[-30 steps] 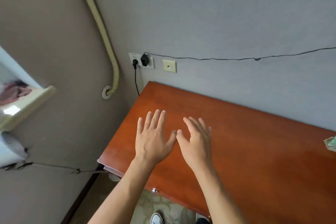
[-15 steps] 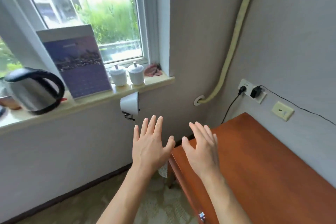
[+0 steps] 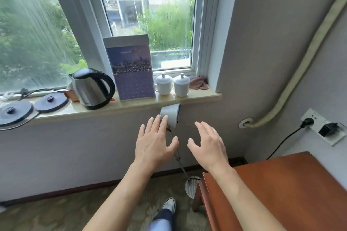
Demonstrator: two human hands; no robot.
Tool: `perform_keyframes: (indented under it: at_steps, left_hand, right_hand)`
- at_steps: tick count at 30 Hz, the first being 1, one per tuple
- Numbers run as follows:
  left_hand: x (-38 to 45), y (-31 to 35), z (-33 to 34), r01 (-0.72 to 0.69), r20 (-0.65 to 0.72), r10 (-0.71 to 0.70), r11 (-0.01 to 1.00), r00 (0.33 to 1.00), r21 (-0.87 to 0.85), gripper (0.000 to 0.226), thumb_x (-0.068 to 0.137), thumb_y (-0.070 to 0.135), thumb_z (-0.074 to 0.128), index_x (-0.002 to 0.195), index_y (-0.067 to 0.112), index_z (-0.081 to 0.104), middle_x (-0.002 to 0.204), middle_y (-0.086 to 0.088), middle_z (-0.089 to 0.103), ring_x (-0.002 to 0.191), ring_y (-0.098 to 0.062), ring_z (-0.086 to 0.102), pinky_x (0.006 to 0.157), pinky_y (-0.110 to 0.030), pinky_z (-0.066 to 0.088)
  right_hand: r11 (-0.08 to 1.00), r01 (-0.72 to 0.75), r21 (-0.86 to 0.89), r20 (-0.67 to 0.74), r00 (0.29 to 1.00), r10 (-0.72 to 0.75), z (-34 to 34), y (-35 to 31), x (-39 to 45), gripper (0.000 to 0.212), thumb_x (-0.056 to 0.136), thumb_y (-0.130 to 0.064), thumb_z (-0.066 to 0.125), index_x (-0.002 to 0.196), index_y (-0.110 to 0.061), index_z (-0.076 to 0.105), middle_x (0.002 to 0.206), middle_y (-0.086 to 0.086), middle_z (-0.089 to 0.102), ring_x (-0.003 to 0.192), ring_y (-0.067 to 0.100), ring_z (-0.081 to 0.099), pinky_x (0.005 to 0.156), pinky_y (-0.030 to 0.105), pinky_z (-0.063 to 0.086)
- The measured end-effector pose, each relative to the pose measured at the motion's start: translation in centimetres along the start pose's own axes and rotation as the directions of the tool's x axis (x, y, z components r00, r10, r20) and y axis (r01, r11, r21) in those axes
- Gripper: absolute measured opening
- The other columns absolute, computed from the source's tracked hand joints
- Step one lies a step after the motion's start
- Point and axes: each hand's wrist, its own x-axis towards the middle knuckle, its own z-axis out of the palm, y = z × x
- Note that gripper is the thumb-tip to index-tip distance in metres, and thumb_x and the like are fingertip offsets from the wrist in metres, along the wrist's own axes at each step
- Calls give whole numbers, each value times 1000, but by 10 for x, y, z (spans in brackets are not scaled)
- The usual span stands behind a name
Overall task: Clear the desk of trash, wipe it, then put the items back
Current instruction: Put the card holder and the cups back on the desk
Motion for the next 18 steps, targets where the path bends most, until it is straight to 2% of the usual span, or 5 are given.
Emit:
perform_keyframes:
  at_steps: [4,10,13,15,18]
  left_hand:
    - [44,-5,7,10,-9,-10,1000,1000,-26,81,98,63,37,165,28,8,173,4,9,160,-18,3,129,-40,6]
    - [140,-23,19,-29,-8,29,1000,1000,12,86,94,62,44,165,26,13,172,-1,13,159,-22,8,129,-43,11]
    - [191,-35,20,-54,-21,56,997,998,60,86,91,60,51,162,23,21,168,-6,26,155,-28,20,125,-45,20]
    - [225,-44,20,-99,-58,107,988,993,119,82,88,57,55,156,20,30,157,-9,40,144,-29,35,117,-45,32]
    - [278,-53,20,-169,-39,179,968,983,183,85,83,56,61,154,18,32,153,-10,42,138,-30,41,111,-43,37]
  right_hand:
    - [1000,-9,-6,39,999,10,3,2,41,67,98,-43,57,157,-21,34,161,-2,36,149,16,31,118,35,31]
    - [996,-16,-92,37,999,20,17,0,125,70,94,-43,60,156,-22,34,157,-4,39,144,19,37,112,39,39]
    - [987,-6,-162,47,999,14,22,-9,174,72,92,-43,60,156,-22,33,154,-1,42,141,22,39,110,40,40]
    - [978,4,-211,45,999,6,26,-15,209,77,90,-42,62,157,-24,31,151,1,43,139,25,41,110,42,41]
    - [964,13,-266,28,1000,-6,29,-23,261,83,85,-43,65,157,-30,26,144,3,43,131,30,44,107,44,43]
